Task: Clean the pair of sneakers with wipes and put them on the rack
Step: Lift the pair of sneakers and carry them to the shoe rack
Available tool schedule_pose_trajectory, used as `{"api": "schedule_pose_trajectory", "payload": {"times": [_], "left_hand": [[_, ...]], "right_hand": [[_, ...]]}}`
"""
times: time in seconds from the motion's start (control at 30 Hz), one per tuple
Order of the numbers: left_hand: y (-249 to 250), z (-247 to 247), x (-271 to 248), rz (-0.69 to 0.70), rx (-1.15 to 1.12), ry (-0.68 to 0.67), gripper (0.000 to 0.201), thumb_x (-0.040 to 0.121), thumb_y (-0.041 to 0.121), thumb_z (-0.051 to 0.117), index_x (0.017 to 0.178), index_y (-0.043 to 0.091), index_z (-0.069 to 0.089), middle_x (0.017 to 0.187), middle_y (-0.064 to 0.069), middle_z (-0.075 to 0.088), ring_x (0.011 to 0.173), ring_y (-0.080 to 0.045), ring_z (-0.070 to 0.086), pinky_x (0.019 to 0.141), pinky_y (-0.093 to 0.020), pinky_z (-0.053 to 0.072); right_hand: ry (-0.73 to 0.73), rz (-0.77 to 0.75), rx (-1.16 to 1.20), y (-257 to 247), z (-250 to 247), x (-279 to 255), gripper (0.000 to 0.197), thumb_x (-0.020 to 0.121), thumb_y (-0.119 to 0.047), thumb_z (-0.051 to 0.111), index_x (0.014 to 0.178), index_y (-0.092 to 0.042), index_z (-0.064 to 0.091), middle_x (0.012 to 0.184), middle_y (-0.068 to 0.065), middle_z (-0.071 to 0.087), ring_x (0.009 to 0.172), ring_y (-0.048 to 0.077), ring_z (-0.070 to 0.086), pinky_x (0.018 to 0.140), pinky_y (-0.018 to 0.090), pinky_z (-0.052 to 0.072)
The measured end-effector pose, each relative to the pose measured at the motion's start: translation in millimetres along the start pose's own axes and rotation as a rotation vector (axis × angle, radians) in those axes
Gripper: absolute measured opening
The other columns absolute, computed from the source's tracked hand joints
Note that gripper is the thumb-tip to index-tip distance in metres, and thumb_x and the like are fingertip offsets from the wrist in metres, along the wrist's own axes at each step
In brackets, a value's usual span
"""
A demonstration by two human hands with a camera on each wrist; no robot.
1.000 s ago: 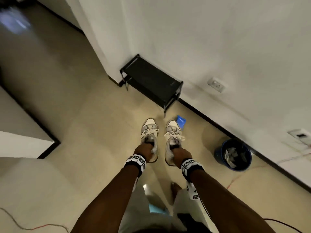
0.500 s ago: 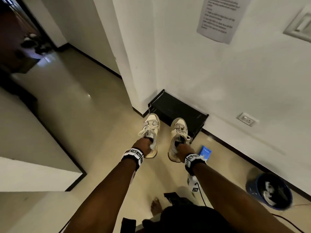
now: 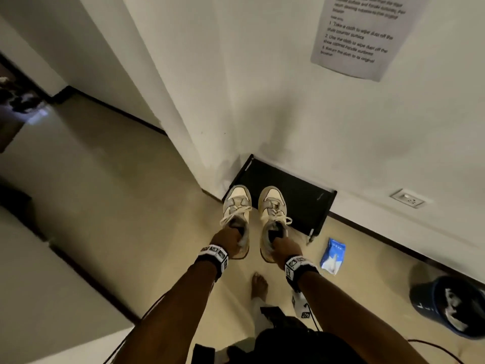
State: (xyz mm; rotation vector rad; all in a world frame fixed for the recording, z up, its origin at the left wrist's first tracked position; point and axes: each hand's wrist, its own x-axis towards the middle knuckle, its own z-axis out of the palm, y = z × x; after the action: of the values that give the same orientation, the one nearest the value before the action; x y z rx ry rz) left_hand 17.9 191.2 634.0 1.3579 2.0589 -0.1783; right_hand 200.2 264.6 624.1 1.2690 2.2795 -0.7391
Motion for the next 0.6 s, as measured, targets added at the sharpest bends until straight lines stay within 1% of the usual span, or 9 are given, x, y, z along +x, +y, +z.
{"api": "schedule_pose_trajectory", "payload": {"times": [0.1, 0.2, 0.3, 0.4, 0.5, 0.6], "left_hand": [[-4.9, -8.5, 42.1, 0.037, 0.070, -0.042, 0.030, 0.091, 0.023, 0.062, 0.118, 0.012, 0.066, 0.119, -0.010, 0.066, 0.111, -0.032, 0.062, 0.091, -0.037, 0.050], [-5.9, -7.0, 80.1, 0.091, 0.151, -0.124, 0.029, 0.092, 0.023, 0.060, 0.119, 0.012, 0.066, 0.120, -0.010, 0.066, 0.111, -0.032, 0.061, 0.091, -0.038, 0.050], [-6.1, -5.1, 125.2, 0.174, 0.238, -0.199, 0.026, 0.092, 0.024, 0.058, 0.114, 0.013, 0.066, 0.117, -0.010, 0.067, 0.107, -0.032, 0.063, 0.088, -0.039, 0.050], [-9.2, -4.1, 171.9, 0.246, 0.333, -0.249, 0.024, 0.093, 0.025, 0.055, 0.113, 0.014, 0.065, 0.116, -0.010, 0.066, 0.107, -0.032, 0.062, 0.087, -0.038, 0.050], [-12.0, -1.7, 223.5, 0.326, 0.396, -0.234, 0.026, 0.094, 0.026, 0.054, 0.112, 0.012, 0.066, 0.113, -0.011, 0.069, 0.105, -0.032, 0.064, 0.086, -0.037, 0.051], [-17.7, 5.2, 276.8, 0.365, 0.429, -0.193, 0.025, 0.095, 0.022, 0.051, 0.112, 0.012, 0.065, 0.113, -0.009, 0.068, 0.105, -0.031, 0.064, 0.086, -0.035, 0.051]], "right_hand": [[-0.042, 0.025, -0.006, -1.8, -9.5, 27.7, 0.025, 0.092, -0.025, 0.051, 0.109, -0.011, 0.062, 0.105, 0.011, 0.067, 0.096, 0.032, 0.064, 0.080, 0.036, 0.052], [-0.120, 0.029, -0.037, -0.6, -5.8, 49.8, 0.029, 0.093, -0.024, 0.051, 0.117, -0.009, 0.061, 0.110, 0.011, 0.067, 0.101, 0.032, 0.064, 0.084, 0.037, 0.052], [-0.175, 0.107, -0.010, 2.5, 3.9, 76.3, 0.030, 0.093, -0.020, 0.051, 0.118, -0.007, 0.060, 0.113, 0.012, 0.067, 0.104, 0.033, 0.064, 0.087, 0.038, 0.052], [-0.223, 0.196, 0.028, 7.8, 12.4, 109.0, 0.031, 0.092, -0.021, 0.051, 0.119, -0.008, 0.061, 0.113, 0.012, 0.067, 0.105, 0.033, 0.063, 0.088, 0.037, 0.052], [-0.196, 0.276, 0.095, 14.5, 12.3, 150.8, 0.028, 0.092, -0.019, 0.051, 0.116, -0.008, 0.063, 0.110, 0.011, 0.069, 0.103, 0.032, 0.065, 0.088, 0.038, 0.053], [-0.137, 0.362, 0.131, 21.9, 13.8, 204.6, 0.026, 0.091, -0.015, 0.052, 0.112, -0.007, 0.063, 0.105, 0.012, 0.069, 0.098, 0.034, 0.065, 0.084, 0.040, 0.054]]}}
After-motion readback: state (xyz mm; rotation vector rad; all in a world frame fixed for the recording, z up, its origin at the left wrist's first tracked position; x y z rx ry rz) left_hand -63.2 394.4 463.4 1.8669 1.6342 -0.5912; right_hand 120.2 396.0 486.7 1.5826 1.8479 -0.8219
